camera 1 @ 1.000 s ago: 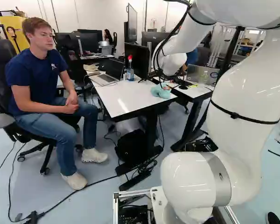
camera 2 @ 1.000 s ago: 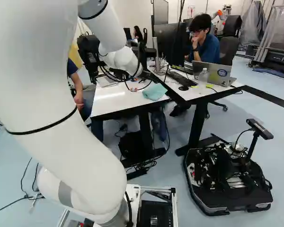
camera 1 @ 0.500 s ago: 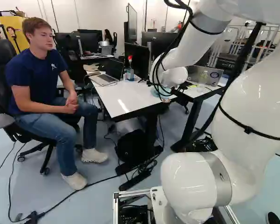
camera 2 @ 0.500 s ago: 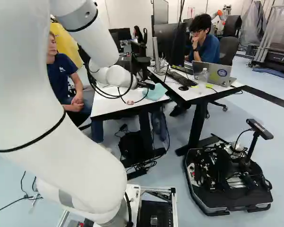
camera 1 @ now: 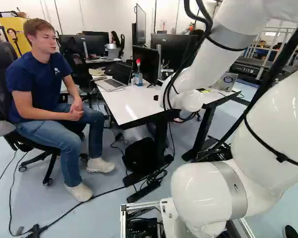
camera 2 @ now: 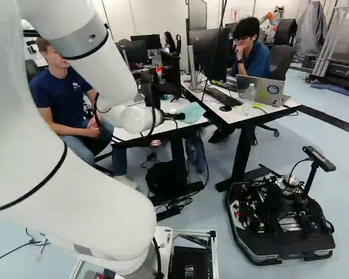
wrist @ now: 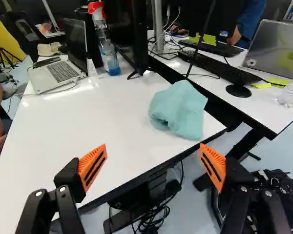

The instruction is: Clean the table with the green towel

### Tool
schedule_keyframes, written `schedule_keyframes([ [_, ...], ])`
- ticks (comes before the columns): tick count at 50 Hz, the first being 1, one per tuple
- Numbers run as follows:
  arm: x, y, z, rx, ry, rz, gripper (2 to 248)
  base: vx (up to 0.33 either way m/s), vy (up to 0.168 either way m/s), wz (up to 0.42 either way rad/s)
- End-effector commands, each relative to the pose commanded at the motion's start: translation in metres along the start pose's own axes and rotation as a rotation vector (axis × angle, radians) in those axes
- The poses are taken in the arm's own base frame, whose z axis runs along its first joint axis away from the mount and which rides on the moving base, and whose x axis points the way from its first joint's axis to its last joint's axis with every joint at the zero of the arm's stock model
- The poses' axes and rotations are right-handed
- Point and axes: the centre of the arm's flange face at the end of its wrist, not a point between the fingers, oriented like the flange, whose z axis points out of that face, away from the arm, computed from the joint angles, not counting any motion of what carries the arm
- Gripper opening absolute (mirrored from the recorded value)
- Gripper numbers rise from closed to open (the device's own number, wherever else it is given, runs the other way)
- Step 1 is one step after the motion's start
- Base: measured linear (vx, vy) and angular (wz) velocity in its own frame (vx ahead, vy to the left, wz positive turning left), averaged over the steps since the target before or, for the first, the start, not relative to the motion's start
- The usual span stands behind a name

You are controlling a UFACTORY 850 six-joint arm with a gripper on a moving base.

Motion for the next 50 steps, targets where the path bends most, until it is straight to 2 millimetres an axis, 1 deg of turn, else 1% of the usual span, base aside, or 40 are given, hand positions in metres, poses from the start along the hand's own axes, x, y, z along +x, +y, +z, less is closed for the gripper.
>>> schedule_keyframes([
  [7,-0.015,-0.002,-0.011,0.012,0.02,-0.012,247,0.0,0.0,0.0],
  [8,-0.019,-0.003,-0.015,0.016,0.027,-0.016,247,0.0,0.0,0.0],
  [24,-0.045,-0.006,-0.035,0.039,0.061,-0.034,247,0.0,0.0,0.0],
  [35,-0.059,-0.007,-0.046,0.053,0.08,-0.044,247,0.0,0.0,0.0],
  [50,-0.071,-0.008,-0.055,0.064,0.096,-0.051,247,0.0,0.0,0.0],
])
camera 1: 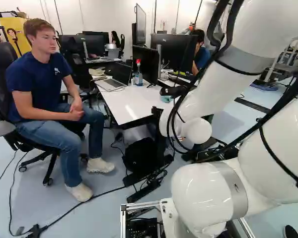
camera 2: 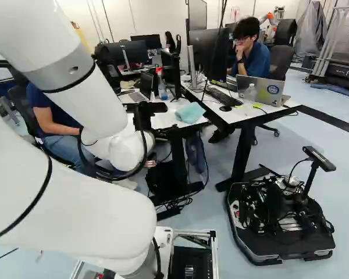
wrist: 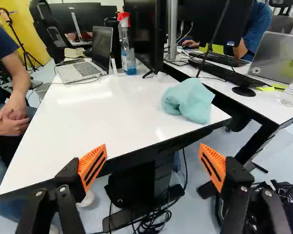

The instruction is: Clean the table with the green towel

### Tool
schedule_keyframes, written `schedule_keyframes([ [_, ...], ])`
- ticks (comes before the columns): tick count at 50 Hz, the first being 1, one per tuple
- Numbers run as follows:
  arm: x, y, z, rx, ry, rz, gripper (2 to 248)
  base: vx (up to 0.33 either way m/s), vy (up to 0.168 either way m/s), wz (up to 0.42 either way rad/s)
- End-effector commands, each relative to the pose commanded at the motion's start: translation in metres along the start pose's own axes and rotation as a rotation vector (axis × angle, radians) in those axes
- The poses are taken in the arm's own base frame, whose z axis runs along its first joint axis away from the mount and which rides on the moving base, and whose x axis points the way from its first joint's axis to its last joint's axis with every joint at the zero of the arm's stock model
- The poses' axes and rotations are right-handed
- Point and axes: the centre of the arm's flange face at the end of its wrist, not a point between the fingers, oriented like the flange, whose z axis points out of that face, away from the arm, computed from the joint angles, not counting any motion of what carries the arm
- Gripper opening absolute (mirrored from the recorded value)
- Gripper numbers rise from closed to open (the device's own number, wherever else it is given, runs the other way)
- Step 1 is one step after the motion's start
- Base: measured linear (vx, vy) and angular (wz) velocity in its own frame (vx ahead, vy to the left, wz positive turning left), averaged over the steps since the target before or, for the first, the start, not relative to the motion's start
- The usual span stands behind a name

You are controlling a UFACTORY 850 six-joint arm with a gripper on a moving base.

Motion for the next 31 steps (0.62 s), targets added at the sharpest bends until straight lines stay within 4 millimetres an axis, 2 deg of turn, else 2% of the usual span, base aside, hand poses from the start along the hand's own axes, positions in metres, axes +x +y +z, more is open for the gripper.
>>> schedule_keyframes([
  [31,-0.0042,-0.0008,-0.0041,0.005,0.006,-0.003,247,0.0,0.0,0.0],
])
